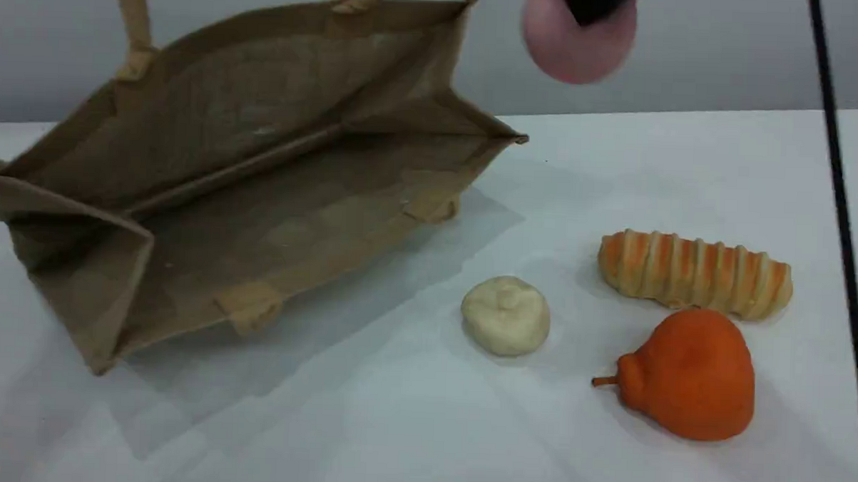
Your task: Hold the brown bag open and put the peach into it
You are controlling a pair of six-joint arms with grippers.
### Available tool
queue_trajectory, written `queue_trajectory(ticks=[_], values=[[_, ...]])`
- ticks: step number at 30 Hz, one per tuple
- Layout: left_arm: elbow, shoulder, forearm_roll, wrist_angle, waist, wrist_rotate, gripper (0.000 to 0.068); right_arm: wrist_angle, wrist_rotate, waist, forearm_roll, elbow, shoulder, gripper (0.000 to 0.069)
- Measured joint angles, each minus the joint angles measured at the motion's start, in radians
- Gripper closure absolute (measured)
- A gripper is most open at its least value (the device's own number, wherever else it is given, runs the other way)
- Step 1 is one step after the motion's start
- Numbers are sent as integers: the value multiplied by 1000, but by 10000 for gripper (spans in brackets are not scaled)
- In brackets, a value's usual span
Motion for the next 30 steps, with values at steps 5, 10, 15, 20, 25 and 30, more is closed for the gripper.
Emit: queue_trajectory(ticks=[5,10,15,20,25,30], values=[[0,0,-1,-15,-56,0,592,-24,-7,121,21,61,-110,669],[0,0,0,-15,-118,-3,592,-90,-12,222,21,61,-73,669],[0,0,-2,-17,-124,-27,592,-186,-12,226,70,61,19,669],[0,0,-2,-13,-127,-59,592,-331,-13,226,86,61,139,666],[0,0,-2,-31,-132,-96,592,-452,-13,226,86,61,260,661],[0,0,-3,-32,-132,-103,592,-583,-12,226,85,61,350,654]])
